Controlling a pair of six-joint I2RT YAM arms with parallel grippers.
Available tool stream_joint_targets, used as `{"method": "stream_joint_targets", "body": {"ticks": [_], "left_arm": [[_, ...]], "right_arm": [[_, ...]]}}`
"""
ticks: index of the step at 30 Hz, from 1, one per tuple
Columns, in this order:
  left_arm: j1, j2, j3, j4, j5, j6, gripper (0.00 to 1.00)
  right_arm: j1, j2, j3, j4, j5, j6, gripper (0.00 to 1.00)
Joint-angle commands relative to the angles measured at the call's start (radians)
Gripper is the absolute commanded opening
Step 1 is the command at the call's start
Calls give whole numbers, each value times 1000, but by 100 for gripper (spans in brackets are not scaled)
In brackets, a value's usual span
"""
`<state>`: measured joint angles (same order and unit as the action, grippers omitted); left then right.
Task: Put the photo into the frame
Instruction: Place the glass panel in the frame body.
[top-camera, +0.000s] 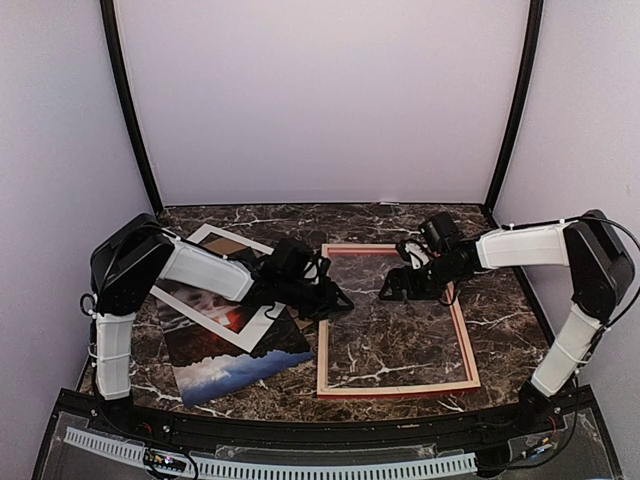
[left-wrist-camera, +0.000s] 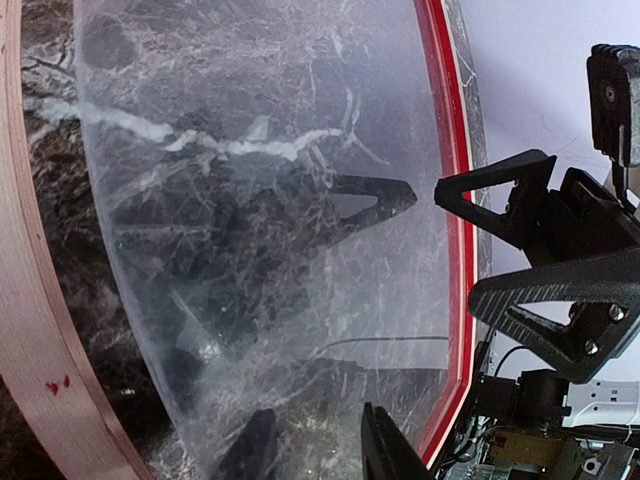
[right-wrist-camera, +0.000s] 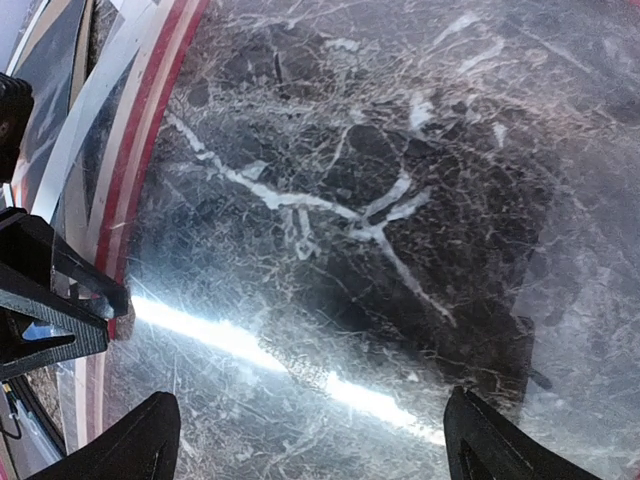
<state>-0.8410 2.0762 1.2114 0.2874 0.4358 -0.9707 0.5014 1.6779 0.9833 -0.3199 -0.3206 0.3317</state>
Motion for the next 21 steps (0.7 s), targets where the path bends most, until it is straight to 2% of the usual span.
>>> {"method": "stream_joint_targets", "body": {"ticks": [1, 7, 14, 21], "left_arm": [[-13, -2, 20, -4, 7, 21, 31], [-14, -4, 17, -2, 10, 21, 32], [-16, -42, 3, -33, -18, 49, 46], [-16, -97, -19, -77, -71, 86, 51]], "right_arm": [[21, 32, 16, 41, -22, 14, 93], [22, 50, -2, 47, -12, 13, 93], [22, 51, -21, 47, -9, 8, 92], [21, 61, -31, 50, -8, 3, 92]]}}
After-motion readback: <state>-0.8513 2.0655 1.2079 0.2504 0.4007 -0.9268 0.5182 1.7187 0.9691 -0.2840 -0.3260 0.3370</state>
